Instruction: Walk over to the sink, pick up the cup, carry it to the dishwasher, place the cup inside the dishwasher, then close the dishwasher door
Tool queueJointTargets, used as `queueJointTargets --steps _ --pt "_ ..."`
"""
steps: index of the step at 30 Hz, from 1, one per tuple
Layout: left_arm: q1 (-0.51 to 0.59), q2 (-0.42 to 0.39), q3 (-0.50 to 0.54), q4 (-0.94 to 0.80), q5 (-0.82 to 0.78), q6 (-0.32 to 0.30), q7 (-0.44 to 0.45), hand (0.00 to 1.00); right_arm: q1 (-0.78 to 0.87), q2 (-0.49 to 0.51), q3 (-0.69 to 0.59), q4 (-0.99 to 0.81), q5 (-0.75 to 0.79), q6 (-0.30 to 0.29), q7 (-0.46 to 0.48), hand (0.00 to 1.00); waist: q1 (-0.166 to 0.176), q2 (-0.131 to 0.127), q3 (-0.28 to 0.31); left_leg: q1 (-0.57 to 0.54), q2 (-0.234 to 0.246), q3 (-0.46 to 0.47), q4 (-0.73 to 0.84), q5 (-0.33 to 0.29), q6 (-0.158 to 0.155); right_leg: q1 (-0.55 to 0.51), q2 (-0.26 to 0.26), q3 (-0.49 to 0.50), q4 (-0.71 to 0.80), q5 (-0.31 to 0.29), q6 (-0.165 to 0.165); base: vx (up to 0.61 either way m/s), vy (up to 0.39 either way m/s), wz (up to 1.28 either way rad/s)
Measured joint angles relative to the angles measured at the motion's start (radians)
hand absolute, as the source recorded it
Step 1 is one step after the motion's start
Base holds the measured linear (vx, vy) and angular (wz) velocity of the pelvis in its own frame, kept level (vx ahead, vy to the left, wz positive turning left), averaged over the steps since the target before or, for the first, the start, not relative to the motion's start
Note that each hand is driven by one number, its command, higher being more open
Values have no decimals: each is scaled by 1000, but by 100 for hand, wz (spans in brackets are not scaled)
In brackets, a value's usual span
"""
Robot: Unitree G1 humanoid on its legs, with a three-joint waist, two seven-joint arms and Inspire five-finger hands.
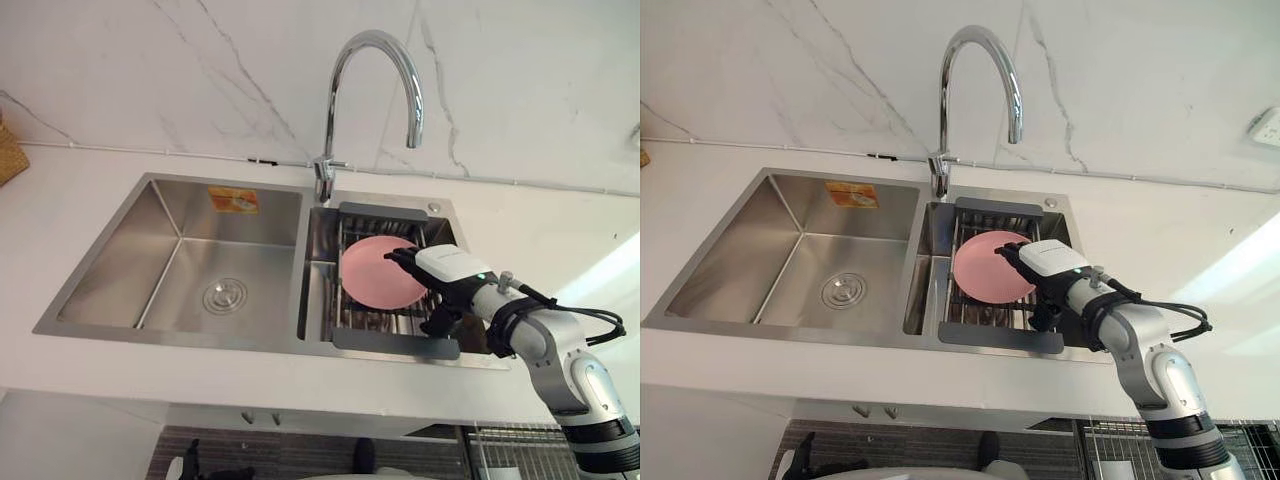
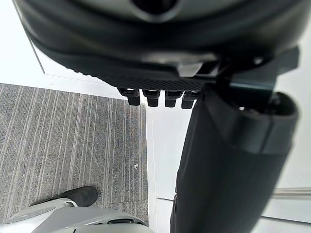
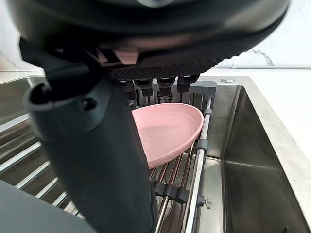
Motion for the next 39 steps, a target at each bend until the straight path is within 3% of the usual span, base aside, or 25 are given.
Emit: queueJointTargets --steps 13,22,23,30,34,39 --pt "-11 14 -34 0 -10 -1 2 100 -11 14 82 140 -101 -4 -127 100 4 5 17 -2 0 -13 -1 0 0 4 -2 -14 0 -4 6 0 2 2" --pt "-12 14 -35 0 -10 -4 6 100 1 50 100 227 -177 -3 -313 100 4 8 27 -2 1 -21 -1 2 -3 8 -3 -23 -1 -5 6 -11 -4 2" --pt "-13 14 -36 0 -10 -4 6 100 5 59 100 236 -191 -4 -345 0 3 10 27 -2 1 -21 -1 2 -3 8 -3 -23 -1 -5 6 0 0 0" --pt "-14 15 -37 -1 -10 -2 6 100 51 76 101 257 -266 -27 -491 0 2 11 28 -4 2 -26 0 3 -4 9 -4 -28 -1 -6 6 0 0 0" --pt "-16 15 -40 -2 -11 -1 8 100 67 79 101 287 -304 -45 -623 0 3 12 29 -8 2 -31 2 4 -4 9 -5 -33 -1 -6 6 -15 -6 3" --pt "-16 20 -58 -3 -10 -1 28 100 68 72 106 302 -304 -60 -662 0 5 12 29 -11 4 -40 3 7 -6 10 -4 -41 -1 -6 5 -17 -11 5"
